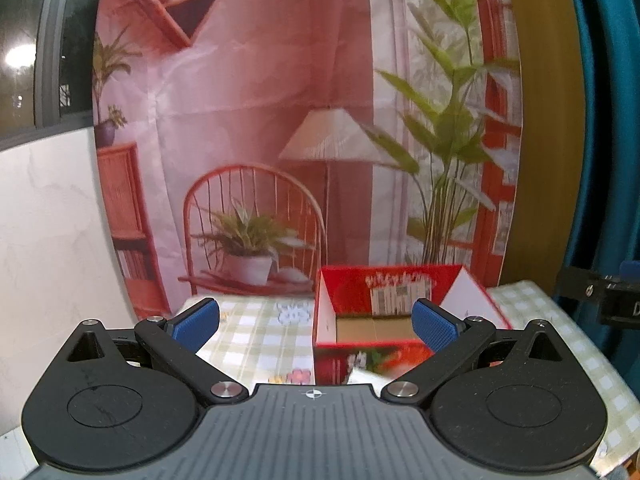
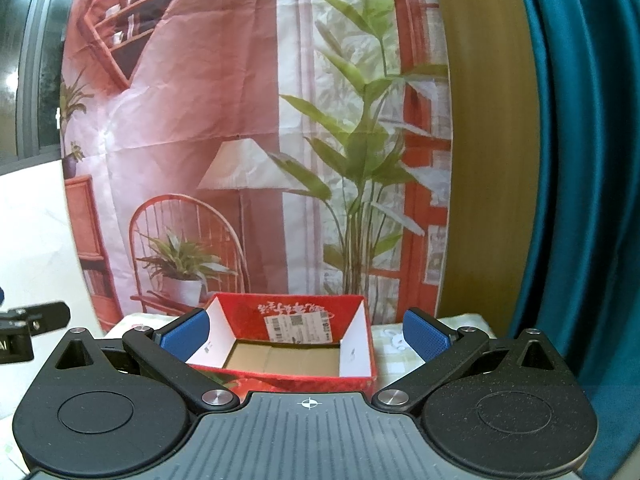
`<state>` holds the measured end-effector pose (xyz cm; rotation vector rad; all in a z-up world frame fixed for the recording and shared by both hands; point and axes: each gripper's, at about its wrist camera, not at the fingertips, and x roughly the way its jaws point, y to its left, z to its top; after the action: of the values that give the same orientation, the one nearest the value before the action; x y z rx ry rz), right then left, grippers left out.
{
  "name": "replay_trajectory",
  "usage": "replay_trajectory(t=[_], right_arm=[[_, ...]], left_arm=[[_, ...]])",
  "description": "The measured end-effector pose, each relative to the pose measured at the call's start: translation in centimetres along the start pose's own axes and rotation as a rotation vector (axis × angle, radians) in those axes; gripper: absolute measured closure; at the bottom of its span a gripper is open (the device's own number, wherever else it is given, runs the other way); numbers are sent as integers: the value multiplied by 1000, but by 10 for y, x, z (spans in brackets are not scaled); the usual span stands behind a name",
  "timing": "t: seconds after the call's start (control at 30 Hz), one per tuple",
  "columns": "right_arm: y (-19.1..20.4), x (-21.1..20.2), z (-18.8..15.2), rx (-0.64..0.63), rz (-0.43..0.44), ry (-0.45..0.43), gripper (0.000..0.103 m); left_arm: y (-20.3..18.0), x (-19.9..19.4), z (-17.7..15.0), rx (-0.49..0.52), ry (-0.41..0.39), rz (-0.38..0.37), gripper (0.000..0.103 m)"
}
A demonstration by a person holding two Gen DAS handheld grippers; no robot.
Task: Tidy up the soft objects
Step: 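Move the left gripper down to the white tissue beside the box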
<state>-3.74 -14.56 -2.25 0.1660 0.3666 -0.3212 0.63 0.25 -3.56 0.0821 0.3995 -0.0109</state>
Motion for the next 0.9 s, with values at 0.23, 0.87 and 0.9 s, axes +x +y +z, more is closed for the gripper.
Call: replay_trajectory(t=[0.23,0.87,0.9], right_arm=[[-9,23,-50,18,7,69,0],[-24,66,-137,45,40,208,12],[-26,70,-139,51,50,221,19]], left_arm=[[6,33,-40,-3,126,-24,0],[29,86,-97,-144,217,-125,7],[26,90,-96,-141,223,-141,9]])
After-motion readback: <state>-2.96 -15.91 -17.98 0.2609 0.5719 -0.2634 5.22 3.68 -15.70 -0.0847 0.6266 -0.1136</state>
